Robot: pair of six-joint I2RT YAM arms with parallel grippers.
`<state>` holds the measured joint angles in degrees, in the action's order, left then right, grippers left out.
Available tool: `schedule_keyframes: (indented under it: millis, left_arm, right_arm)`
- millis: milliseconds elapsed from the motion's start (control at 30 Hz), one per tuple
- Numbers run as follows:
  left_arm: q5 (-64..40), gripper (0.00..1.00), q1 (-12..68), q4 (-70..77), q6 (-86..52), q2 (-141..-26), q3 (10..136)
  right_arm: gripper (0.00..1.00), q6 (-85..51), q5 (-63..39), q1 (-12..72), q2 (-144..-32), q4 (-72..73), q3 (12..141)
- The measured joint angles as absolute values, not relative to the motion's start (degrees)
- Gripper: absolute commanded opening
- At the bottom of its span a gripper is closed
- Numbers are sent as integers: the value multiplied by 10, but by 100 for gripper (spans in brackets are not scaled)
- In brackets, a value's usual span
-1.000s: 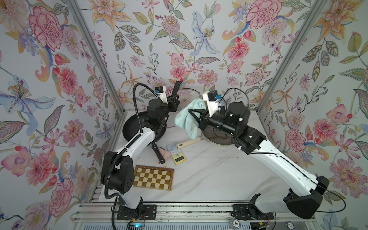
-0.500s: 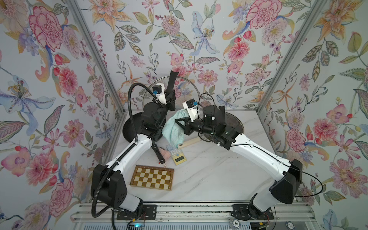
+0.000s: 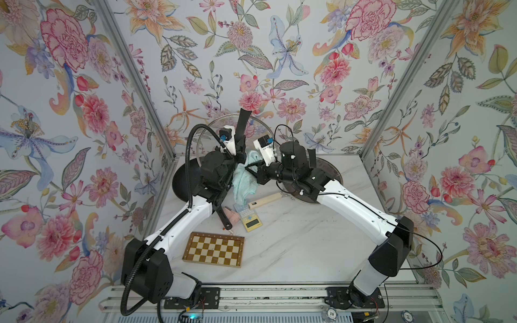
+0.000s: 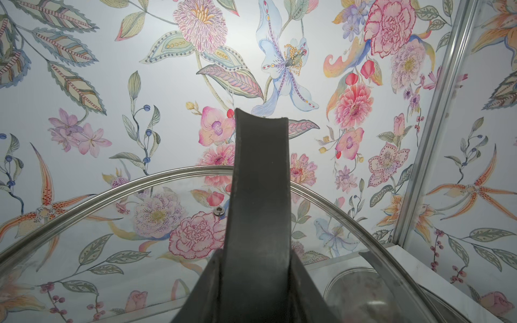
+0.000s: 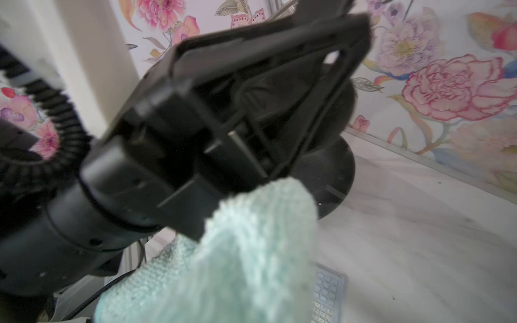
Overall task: Wipe the pot lid with a cloth
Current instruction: Wipe the pot lid.
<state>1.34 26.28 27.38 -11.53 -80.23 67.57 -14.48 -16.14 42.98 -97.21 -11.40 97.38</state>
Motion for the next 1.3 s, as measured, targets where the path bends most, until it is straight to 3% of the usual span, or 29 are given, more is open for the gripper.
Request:
schedule_keyframes:
  millis: [267, 767, 1133, 1300]
  left_arm:
    - [-25, 0, 301, 213, -113, -750, 659]
    - [-36, 0, 320, 180, -117, -745, 659]
    - [-24, 0, 326, 156, -96, -788, 689]
    - [-22, 0, 316, 169, -96, -819, 708]
  right_arm:
    - [0, -126, -89, 316, -1021, -112, 1073]
    - [1, -89, -115, 360, -1116, -113, 1186]
    - [0, -100, -67, 313, -939, -97, 922]
    - [0, -129, -41, 347, -864, -80, 822]
